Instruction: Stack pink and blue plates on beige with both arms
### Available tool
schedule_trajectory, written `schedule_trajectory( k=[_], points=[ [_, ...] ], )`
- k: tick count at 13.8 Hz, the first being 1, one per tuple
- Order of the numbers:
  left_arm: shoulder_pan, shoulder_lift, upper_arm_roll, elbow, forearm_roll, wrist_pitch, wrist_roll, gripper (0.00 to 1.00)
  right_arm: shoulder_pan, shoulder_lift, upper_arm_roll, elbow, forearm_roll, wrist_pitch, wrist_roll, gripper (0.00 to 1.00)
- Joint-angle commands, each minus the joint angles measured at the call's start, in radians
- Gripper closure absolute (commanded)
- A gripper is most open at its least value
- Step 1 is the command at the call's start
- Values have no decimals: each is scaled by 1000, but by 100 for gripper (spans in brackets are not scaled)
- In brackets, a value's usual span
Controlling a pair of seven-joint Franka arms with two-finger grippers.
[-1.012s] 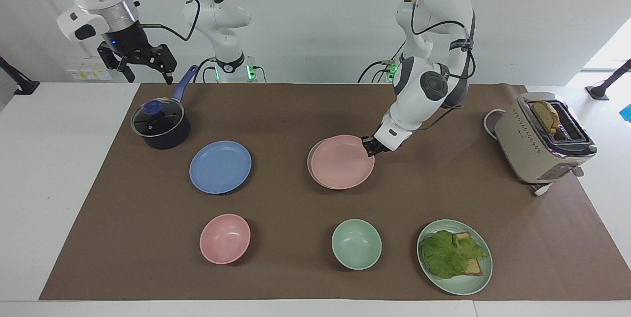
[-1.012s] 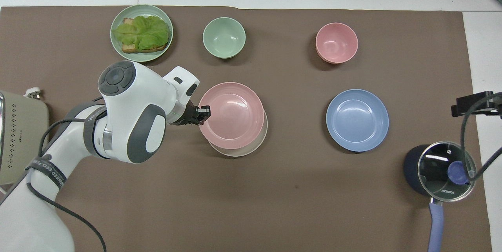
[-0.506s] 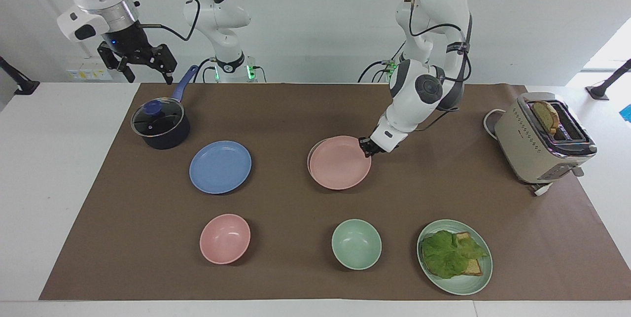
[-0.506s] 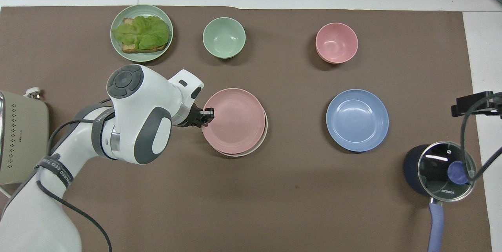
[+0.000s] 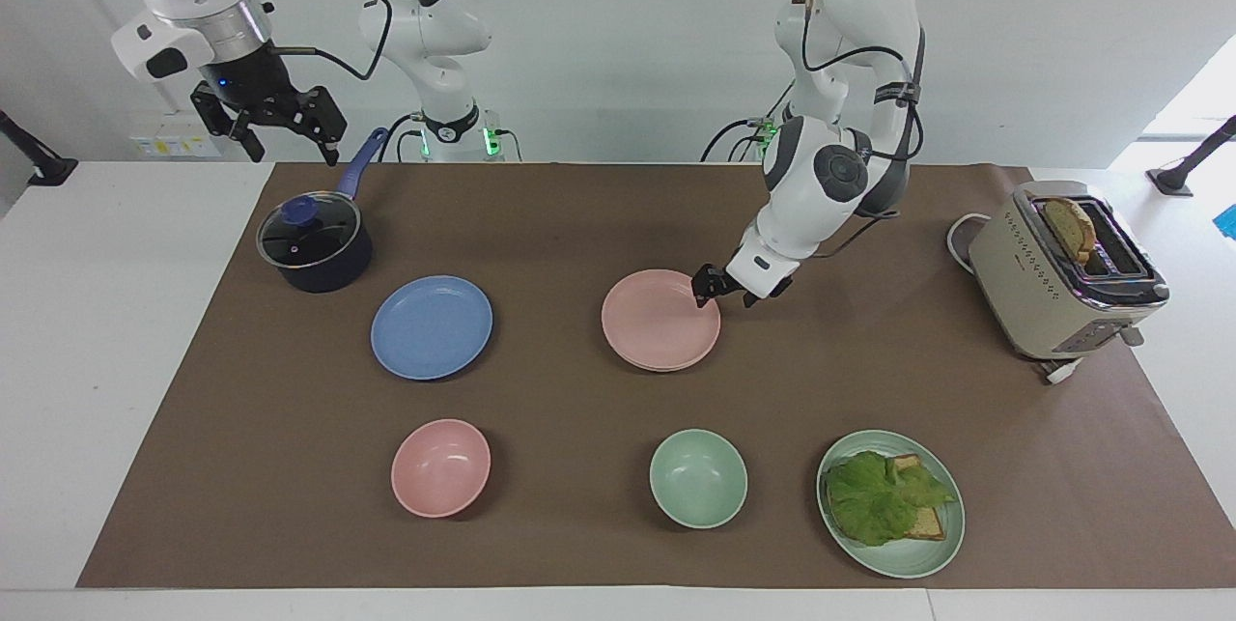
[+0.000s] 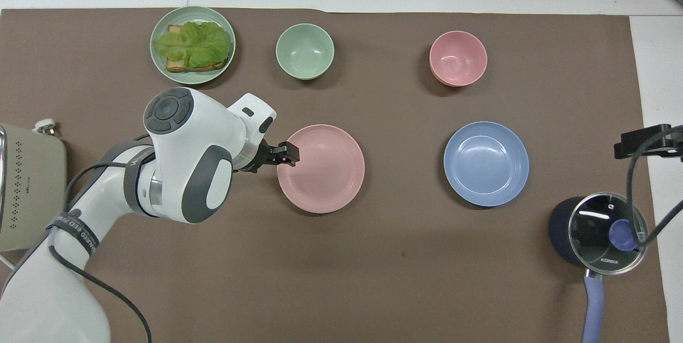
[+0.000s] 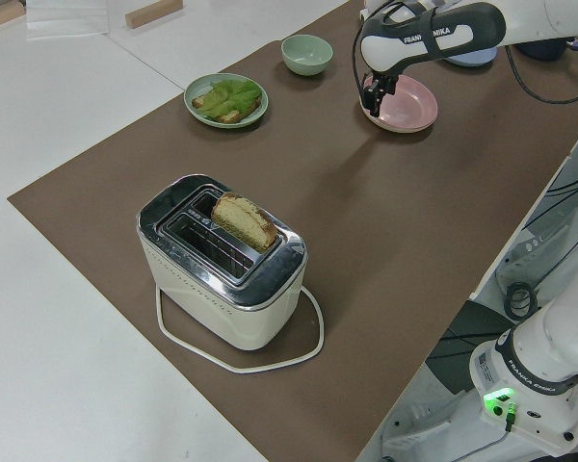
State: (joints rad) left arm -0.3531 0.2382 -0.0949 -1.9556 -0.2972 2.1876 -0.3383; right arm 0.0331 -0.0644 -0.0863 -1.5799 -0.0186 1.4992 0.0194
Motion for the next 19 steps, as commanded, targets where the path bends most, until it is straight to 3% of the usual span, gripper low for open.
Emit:
schedule_trajectory(
  k=[1,4,10,15,19],
  points=[
    [25,-8,26,12,21,-15,16,0,-5,-2,3,-2,9,1,2,0],
    [103,-8,26,81,174,-100,21,0,-5,-2,3,-2,9,1,2,0],
    [279,-23,27,142,225,-207,237,0,-5,-2,3,-2,9,1,2,0],
    [335,-33,29,245,268,-323,311,0,-5,-2,3,-2,9,1,2,0],
    [367,-46,38,383,322,-517,366,0,-5,-2,3,-2,9,1,2,0]
  ],
)
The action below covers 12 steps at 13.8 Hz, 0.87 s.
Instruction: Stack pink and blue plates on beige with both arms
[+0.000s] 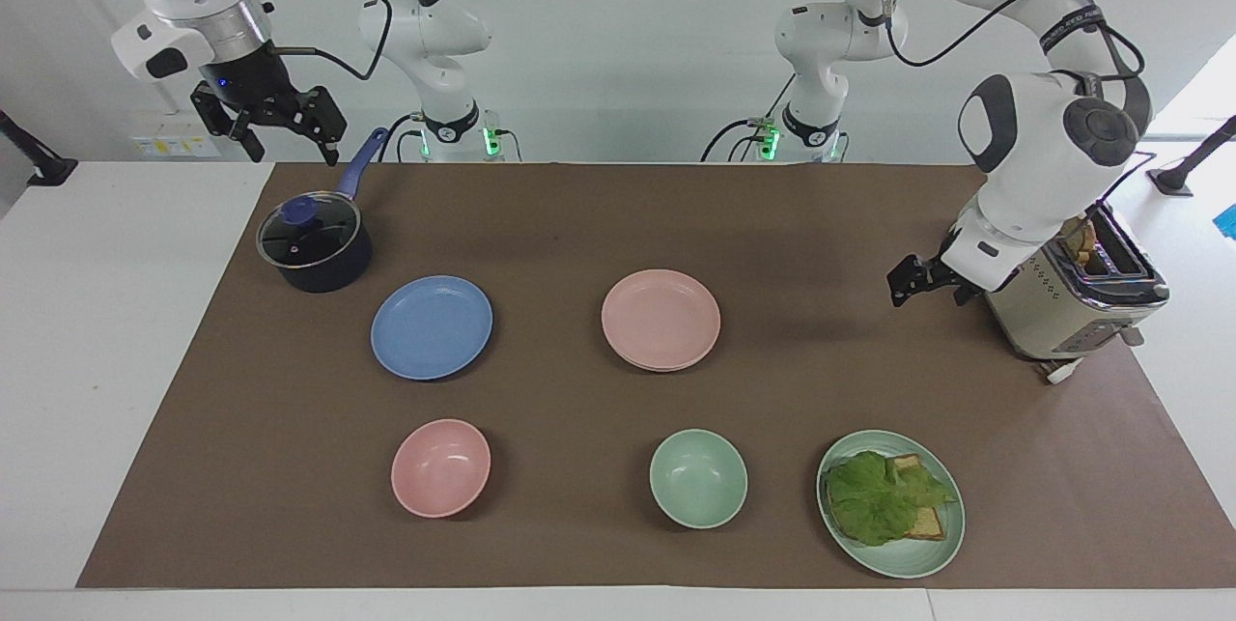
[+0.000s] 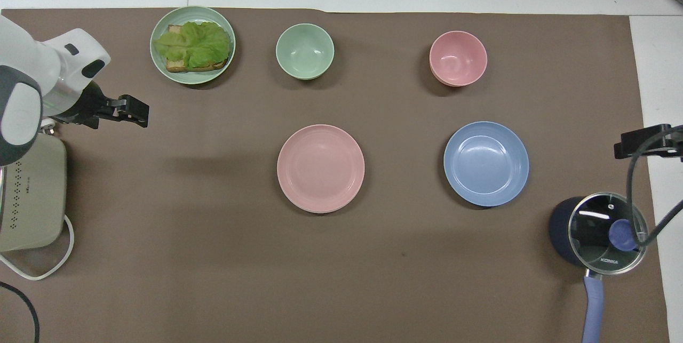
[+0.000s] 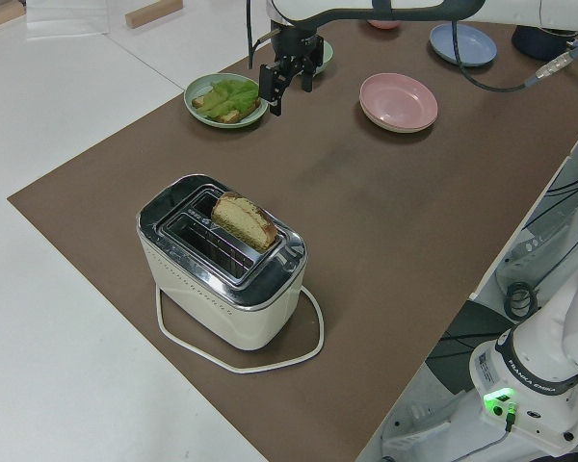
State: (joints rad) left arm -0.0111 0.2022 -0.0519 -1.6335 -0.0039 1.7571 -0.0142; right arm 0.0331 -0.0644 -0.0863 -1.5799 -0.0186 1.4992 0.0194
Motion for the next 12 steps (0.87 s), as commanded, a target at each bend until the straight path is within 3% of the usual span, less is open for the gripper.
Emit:
schedule_trajectory(
  k=[1,4,7,12],
  points=[
    [29,-21,-5,72,28,-99,45,0,-5,-2,3,-2,9,1,1,0],
    [31,-78,-3,75,28,-128,45,0,-13,-3,3,-9,6,13,-10,0],
    [30,-112,-2,90,27,-178,39,0,-16,-3,3,-148,6,177,-9,0],
    [37,-184,-2,81,21,-218,3,0,-19,151,3,-261,8,421,-57,0]
  ],
)
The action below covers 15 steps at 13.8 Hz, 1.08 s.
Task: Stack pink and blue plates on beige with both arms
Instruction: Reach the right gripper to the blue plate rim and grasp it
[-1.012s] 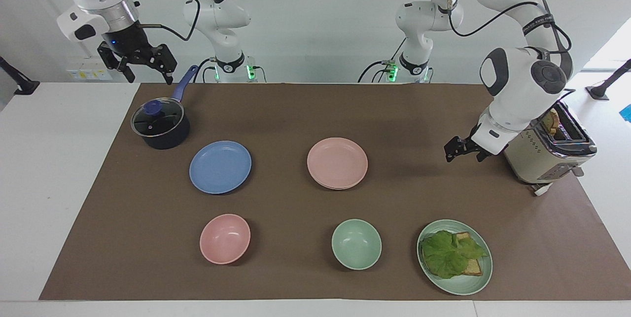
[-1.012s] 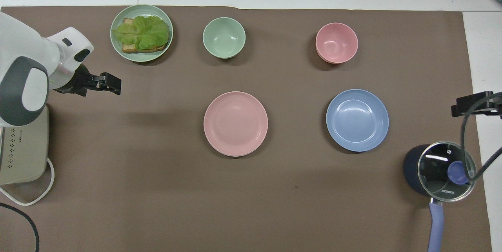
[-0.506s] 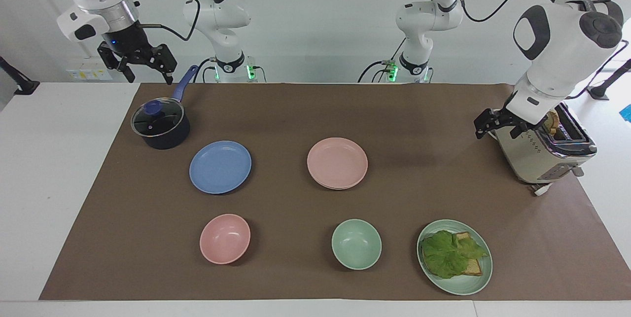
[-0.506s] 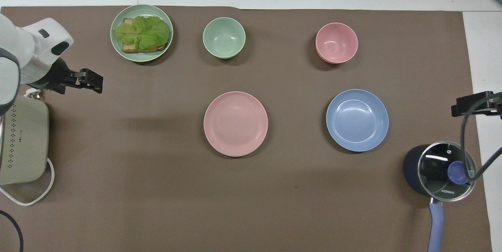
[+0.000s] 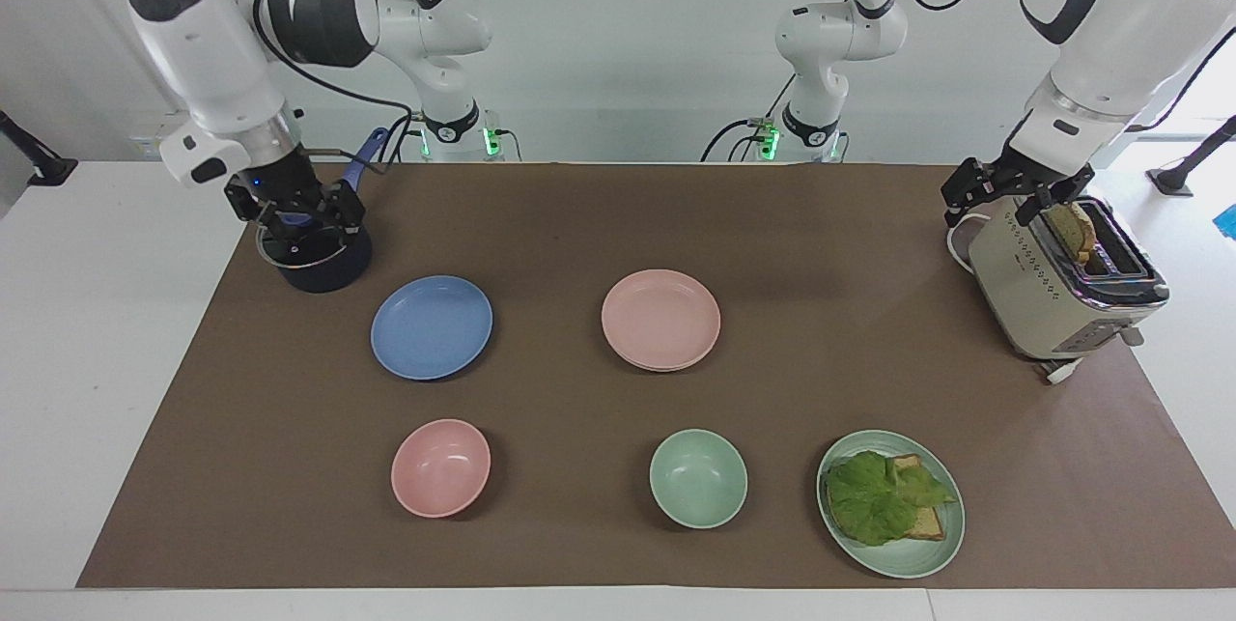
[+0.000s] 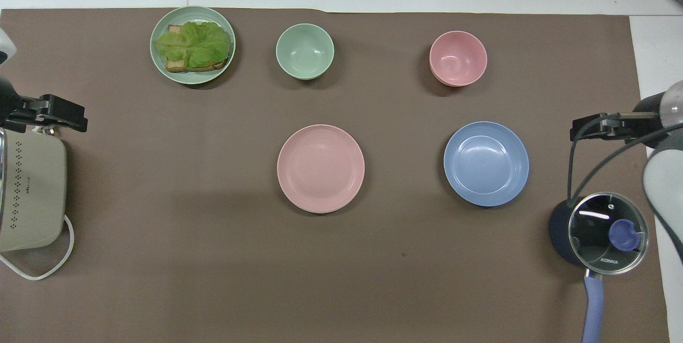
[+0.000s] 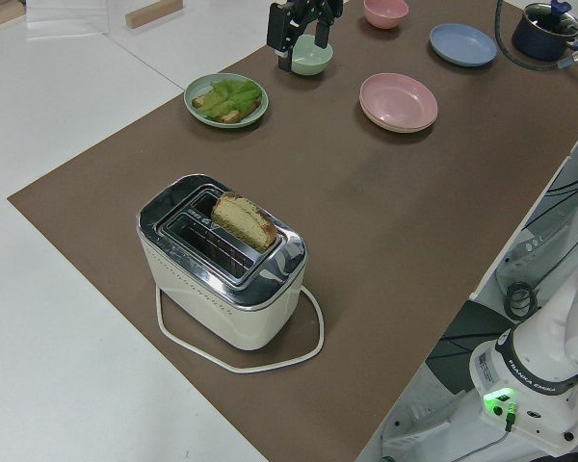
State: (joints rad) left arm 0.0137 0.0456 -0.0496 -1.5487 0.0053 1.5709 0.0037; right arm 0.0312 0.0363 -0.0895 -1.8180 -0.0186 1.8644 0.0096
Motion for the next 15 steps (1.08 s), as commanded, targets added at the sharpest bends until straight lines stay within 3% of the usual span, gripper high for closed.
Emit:
schedule_trajectory(
  k=[1,5,8,10,11,12,15],
  points=[
    [15,-30,-4,-5,12,-37,-16,0,-20,78,7,-39,9,115,-66,0],
    [15,-79,-4,-53,10,-86,-8,0,-22,154,8,-142,44,312,-68,0],
    [15,-160,-4,-193,10,1,-10,0,-22,226,8,-168,103,372,-98,0],
    [15,-156,-3,-183,8,4,-14,0,-24,264,8,-172,158,404,-154,0],
    [15,-156,-3,-182,8,4,-16,0,-25,264,7,-173,163,404,-172,6],
    [15,-156,-3,-179,8,3,-14,0,-25,264,7,-173,163,404,-172,21],
    [17,-156,-1,-160,7,3,-11,0,-25,264,7,-173,163,400,-172,90]
  ],
)
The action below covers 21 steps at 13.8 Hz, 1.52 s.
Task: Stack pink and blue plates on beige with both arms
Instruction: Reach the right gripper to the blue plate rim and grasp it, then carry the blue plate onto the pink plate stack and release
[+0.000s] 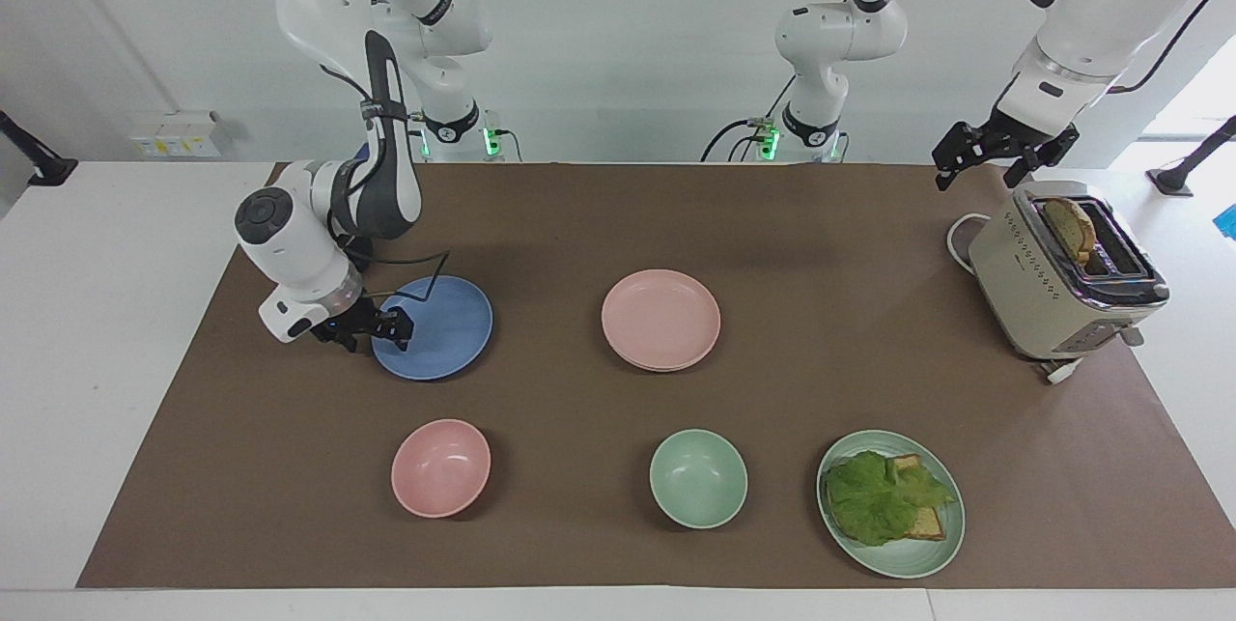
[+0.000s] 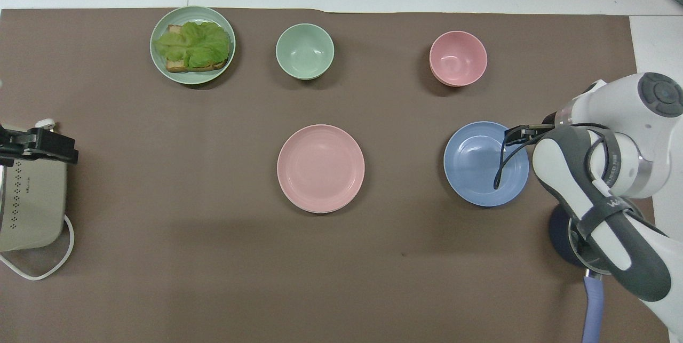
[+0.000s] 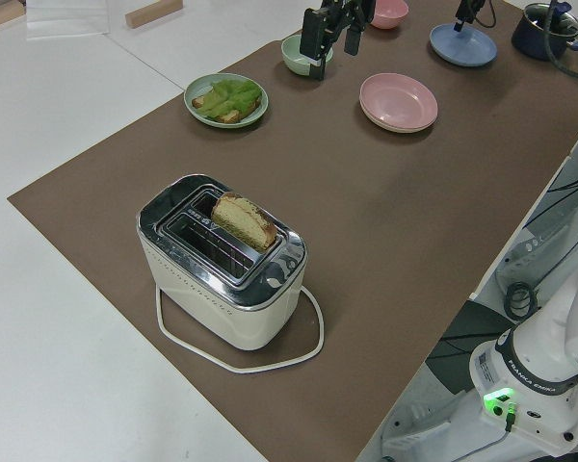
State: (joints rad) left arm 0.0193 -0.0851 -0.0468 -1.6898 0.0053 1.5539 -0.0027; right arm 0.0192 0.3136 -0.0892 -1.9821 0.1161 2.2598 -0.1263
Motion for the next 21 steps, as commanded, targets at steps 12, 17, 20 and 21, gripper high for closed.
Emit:
schedule_trajectory(
  k=[12,17,20,21],
  points=[
    [10,-25,-5,-19,7,12,-6,0,24,-168,19,98,36,-306,-52,100],
    [8,-25,-5,-19,7,12,-6,0,109,-165,118,108,97,-218,-1,100],
    [11,-25,-4,-19,7,12,-6,0,244,-139,118,111,97,-137,158,100],
    [11,-25,-4,-19,7,12,-6,0,292,-124,118,114,97,-106,216,100]
  ],
)
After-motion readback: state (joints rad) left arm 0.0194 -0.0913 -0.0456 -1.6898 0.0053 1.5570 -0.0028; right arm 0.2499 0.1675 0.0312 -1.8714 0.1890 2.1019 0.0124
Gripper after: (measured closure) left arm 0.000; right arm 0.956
